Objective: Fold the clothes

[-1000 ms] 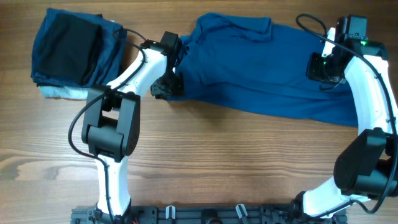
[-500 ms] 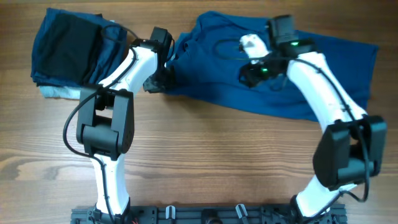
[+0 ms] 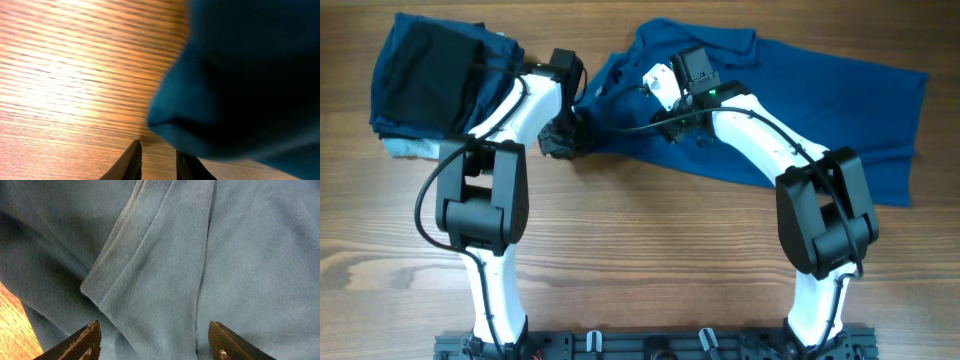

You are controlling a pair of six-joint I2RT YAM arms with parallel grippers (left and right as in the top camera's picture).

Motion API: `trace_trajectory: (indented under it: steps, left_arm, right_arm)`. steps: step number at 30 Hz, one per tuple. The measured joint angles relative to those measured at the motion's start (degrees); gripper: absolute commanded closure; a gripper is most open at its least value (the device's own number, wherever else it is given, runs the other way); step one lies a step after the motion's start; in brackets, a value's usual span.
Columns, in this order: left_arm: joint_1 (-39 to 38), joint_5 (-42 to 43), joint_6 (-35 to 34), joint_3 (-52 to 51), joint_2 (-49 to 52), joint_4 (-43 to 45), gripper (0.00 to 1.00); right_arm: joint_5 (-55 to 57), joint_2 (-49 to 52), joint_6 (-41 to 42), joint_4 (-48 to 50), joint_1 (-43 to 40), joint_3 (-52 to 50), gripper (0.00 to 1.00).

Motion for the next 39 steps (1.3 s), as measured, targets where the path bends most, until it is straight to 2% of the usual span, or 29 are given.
trace_trajectory:
  steps: [2,7,14,16,19,20,26,29,33,35,36,37,38,39]
  left_arm:
    - [0.6,0.0,-0.2,-0.9,0.0,0.0,0.77]
    - [0.6,0.0,-0.2,-1.2,-0.3,0.7,0.72]
    - [0.6,0.2,-0.3,-1.2,-0.3,1.0,0.72]
    - [0.6,0.2,-0.3,-1.2,-0.3,1.0,0.71]
    - [0.6,0.2,-0.3,-1.2,-0.3,1.0,0.71]
    - [0.6,0.2,-0.3,-1.2,-0.3,1.0,0.71]
    - [0.6,0.2,-0.3,-1.2,-0.3,1.0,0.7]
    - [0.6,0.2,-0.3,-1.2,-0.3,0.9,0.69]
    - [0.6,0.2,-0.3,-1.3,-0.3,0.7,0.67]
    - [0.6,0.2,-0.3,-1.3,-0.3,0.7,0.67]
    - [0.6,0.2,-0.3,-1.3,-0.3,0.7,0.67]
    - [0.6,0.2,-0.3,-1.3,-0.3,0.7,0.66]
    - [0.6,0.2,-0.3,-1.3,-0.3,0.7,0.66]
    - [0.6,0.2,-0.3,-1.3,-0.3,0.7,0.66]
  right_arm:
    - [0.2,0.4,2.3,2.5,0.3,0.0,0.45]
    - [0.2,1.2,10.7,3.4,2.0,0.0,0.46]
    - [4.5,6.2,12.2,6.4,7.0,0.0,0.45]
    - [6.2,6.3,12.5,7.4,7.0,0.0,0.56]
    - [12.0,6.3,13.8,7.9,7.0,0.0,0.85]
    - [13.0,6.3,14.2,7.9,7.0,0.0,0.91]
    - [18.8,6.3,14.5,9.9,6.9,1.2,0.92]
    - [20.7,6.3,13.1,12.9,6.2,1.9,0.91]
    - [21.6,6.3,11.9,15.5,2.9,1.9,0.8]
    - [21.5,6.3,11.7,17.7,0.5,1.9,0.61]
    - [20.9,6.3,11.8,18.4,-0.4,1.9,0.57]
    - [20.0,6.3,11.8,20.0,-1.6,1.9,0.42]
    - [19.4,6.3,12.1,21.3,-2.6,2.0,0.32]
    - [19.1,6.3,12.8,22.9,-3.5,2.0,0.3]
